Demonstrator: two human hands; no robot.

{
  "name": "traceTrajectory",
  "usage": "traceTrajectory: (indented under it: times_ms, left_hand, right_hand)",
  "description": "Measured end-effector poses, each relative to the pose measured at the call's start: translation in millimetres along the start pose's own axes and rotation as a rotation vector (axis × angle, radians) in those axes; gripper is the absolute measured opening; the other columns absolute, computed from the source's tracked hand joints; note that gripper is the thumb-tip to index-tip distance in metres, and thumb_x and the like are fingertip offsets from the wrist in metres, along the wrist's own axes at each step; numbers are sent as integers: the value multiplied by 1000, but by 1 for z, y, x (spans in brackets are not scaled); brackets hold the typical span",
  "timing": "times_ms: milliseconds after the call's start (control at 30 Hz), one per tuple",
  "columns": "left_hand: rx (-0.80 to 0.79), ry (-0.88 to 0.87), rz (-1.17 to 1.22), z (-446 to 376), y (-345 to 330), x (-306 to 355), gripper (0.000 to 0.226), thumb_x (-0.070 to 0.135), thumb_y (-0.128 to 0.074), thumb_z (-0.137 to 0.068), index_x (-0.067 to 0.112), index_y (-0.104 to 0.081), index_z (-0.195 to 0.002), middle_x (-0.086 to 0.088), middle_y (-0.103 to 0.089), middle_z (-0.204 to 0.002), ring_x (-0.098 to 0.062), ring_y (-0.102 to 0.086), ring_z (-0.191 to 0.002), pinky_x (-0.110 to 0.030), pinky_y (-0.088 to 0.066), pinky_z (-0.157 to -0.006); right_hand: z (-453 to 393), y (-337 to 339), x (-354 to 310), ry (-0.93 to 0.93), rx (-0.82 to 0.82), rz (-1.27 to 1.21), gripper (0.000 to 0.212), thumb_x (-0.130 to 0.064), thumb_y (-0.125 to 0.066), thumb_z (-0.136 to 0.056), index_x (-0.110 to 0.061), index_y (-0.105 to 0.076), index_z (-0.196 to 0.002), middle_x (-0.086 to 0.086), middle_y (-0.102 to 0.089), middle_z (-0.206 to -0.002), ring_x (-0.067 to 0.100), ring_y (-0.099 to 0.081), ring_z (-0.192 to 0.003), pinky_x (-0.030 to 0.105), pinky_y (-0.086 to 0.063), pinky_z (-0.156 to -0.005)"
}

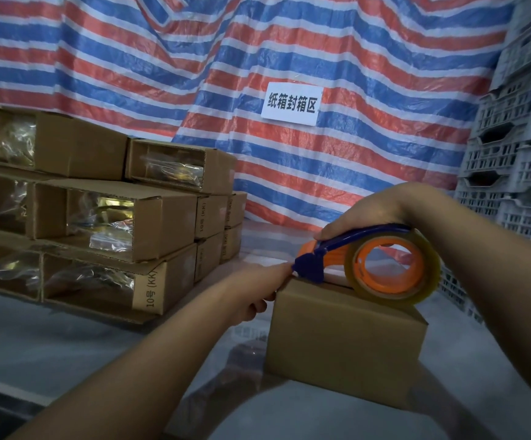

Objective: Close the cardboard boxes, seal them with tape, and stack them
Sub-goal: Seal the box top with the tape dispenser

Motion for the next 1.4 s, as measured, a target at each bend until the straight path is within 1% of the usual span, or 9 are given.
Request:
traceTrajectory:
  times_ms: [233, 400, 567, 733, 867, 967, 1067, 1267, 1400]
  left_hand:
    - [84, -63, -181, 1, 6, 3, 50, 58, -51, -93, 13, -59, -115, -3, -47, -84, -12, -36, -64, -23, -30, -51]
    - [78, -88, -211, -1, 9, 1, 46, 56, -48, -95, 17, -62, -114, -4, -46, -84, -14, -37, -66, -23, -31, -52]
    - [81, -86, -206, -5, 8, 0, 43, 57, -48, -95, 20, -66, -105, -6, -48, -83, -16, -38, -67, -26, -31, -53]
    - [118, -71, -269, -3, 9, 7, 44, 58, -51, -93, 18, -68, -96, -3, -49, -77, -14, -41, -64, -23, -31, -51]
    - [336, -213, -619, 10, 12, 34, 38, 57, -57, -91, 21, -66, -83, 1, -64, -75, -13, -60, -69, -26, -44, -55]
    - [444, -527, -797, 29, -15, 65, 26, 53, -54, -94, 29, -55, -82, 9, -61, -77, -5, -57, -69, -24, -44, -56]
    - [269, -710, -821, 45, -69, 91, 28, 54, -42, -99, 31, -57, -103, 9, -59, -102, -6, -56, -89, -23, -43, -72]
    - [-126, -560, -1075, 39, -126, 90, 56, 68, -35, -94, 30, -47, -133, 1, -57, -128, -19, -53, -113, -44, -41, -102]
    - [-119, -597, -1185, 34, -127, 75, 81, 78, -36, -86, 34, -20, -152, 5, -27, -160, -18, -28, -144, -45, -20, -117]
  right_hand:
    - [-3, 6, 4, 13, -28, 83, 49, -62, -58, -90, -16, -67, -102, 0, -72, -73, 10, -66, -58, 19, -54, -57]
    - [16, 24, 53, -106, -121, 93, 62, -74, -64, -77, -14, -71, -93, 1, -67, -71, 13, -62, -56, 23, -53, -59]
    - [45, 33, 157, -158, -26, -84, 106, -82, -79, -54, -12, -64, -132, 25, -64, -129, 39, -63, -113, 50, -45, -109]
    - [44, 11, 190, -142, 43, -24, 89, -92, -68, -47, -16, -77, -91, 8, -72, -81, 19, -64, -67, 26, -53, -64]
    - [43, -1, 188, -87, 5, -125, 66, -87, -65, -58, -25, -77, -77, 5, -66, -78, 18, -59, -66, 27, -50, -66]
    - [41, -4, 190, -89, -4, -128, 79, -89, -66, -57, -18, -72, -91, 4, -66, -78, 16, -58, -65, 27, -49, -67]
    - [37, -4, 193, -66, -11, -142, 95, -89, -70, -50, -11, -68, -105, 7, -65, -85, 21, -57, -74, 33, -47, -75]
    - [35, -6, 198, -76, -12, -163, 112, -87, -68, -55, -1, -63, -127, 10, -65, -90, 24, -58, -80, 34, -48, -77]
    - [36, -10, 202, -72, -4, -213, 103, -82, -66, -62, -3, -63, -127, 10, -69, -93, 23, -62, -80, 33, -50, -77]
Point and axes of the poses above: each hand's wrist, its own z-axis away from the middle knuckle, its own y-axis out of the back of the hand, x = y × z, the point moved 4 cm from there along -z, towards the middle knuckle
